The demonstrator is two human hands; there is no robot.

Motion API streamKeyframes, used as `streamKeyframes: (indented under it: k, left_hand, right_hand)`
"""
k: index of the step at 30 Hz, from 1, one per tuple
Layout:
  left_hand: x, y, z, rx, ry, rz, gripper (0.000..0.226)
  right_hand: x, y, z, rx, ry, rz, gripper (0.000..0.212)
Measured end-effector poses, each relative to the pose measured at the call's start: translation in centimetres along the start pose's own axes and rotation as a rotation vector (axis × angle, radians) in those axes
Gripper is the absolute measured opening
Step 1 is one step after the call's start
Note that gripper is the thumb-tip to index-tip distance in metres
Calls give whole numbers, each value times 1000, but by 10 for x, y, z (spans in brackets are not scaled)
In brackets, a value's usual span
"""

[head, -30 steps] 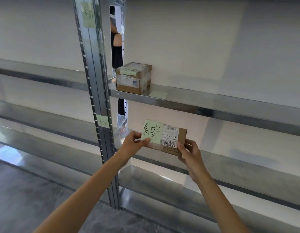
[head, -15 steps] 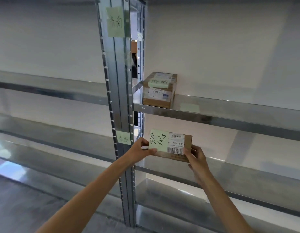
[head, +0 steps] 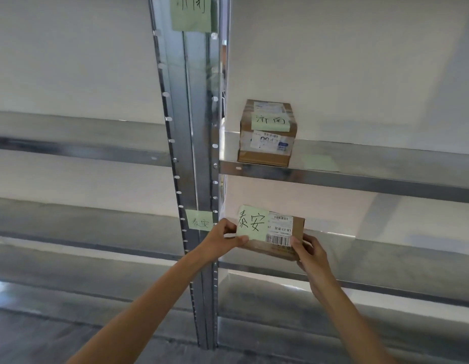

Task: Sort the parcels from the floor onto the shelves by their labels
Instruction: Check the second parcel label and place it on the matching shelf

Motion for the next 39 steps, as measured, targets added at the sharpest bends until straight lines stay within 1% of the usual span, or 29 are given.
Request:
streamKeyframes:
  k: [4,9,15,20,24,28,31,34,39]
  left_hand:
    - [4,-12,7,1,-47,-40,34]
    - [7,-17,13,-42,-24,-74,35]
    - [9,-31,33,-28,-31,-142,37]
    - [28,-35,39,22,-4,-173,37]
    - [51,-40,38,85,91,-215,38]
    - [72,-46,42,138,181,-214,33]
    - [79,-57,46,212,216,-252,32]
    - [85,-70,46,193,227,-314,32]
    - [104,-86,51,210,194,-353,33]
  right_hand:
    - [2,6,-1,-16,51,7,48]
    - [11,17,-3,-38,101,25,49]
    - [33,40,-5,-44,131,79,43]
    - [62,53,4,-73,82,109,37]
    - [87,58,18,-144,2,120,41]
    - [110,58,35,-233,-62,94,37]
    - [121,57,49,-357,-69,20,36]
    - [128,55,61,-429,-62,-43,35]
    - [138,69,77,-461,-29,-1,35]
Point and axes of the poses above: each hand's wrist, its own x-axis towards the middle knuckle, its own z-axis out of the palm, y = z × x, the point moved 9 cm from there along x, towards the middle knuckle, and after that the axes turned 11 degrees about y, right-handed, at the moved point
